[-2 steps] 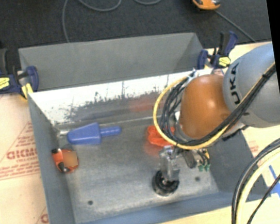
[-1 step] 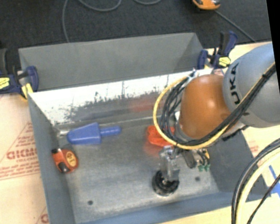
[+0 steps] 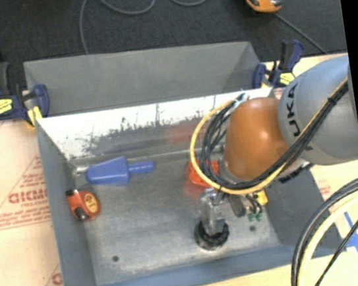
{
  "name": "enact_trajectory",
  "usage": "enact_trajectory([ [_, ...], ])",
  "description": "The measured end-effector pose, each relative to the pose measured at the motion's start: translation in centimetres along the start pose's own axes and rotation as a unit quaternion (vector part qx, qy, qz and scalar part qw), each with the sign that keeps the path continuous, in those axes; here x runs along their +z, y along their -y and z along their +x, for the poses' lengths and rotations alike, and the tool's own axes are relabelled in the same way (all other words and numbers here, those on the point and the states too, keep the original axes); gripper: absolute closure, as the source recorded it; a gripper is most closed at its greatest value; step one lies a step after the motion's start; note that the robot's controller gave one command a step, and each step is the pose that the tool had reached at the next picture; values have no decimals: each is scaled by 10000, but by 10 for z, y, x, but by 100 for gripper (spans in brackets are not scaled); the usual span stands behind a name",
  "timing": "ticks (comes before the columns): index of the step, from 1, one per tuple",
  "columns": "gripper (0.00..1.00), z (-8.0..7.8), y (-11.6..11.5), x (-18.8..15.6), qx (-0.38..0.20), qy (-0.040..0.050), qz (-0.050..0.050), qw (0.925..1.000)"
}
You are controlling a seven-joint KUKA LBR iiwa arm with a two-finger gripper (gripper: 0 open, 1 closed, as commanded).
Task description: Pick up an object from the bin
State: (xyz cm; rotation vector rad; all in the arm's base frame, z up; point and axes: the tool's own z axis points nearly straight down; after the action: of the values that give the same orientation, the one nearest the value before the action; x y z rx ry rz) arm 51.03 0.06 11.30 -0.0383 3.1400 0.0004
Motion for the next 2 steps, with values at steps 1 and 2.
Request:
enact_trajectory([
  [1, 100, 19, -24, 2, 0, -1, -2, 10000],
  [2, 100, -4, -10, -26, -32, -4, 1, 10000],
])
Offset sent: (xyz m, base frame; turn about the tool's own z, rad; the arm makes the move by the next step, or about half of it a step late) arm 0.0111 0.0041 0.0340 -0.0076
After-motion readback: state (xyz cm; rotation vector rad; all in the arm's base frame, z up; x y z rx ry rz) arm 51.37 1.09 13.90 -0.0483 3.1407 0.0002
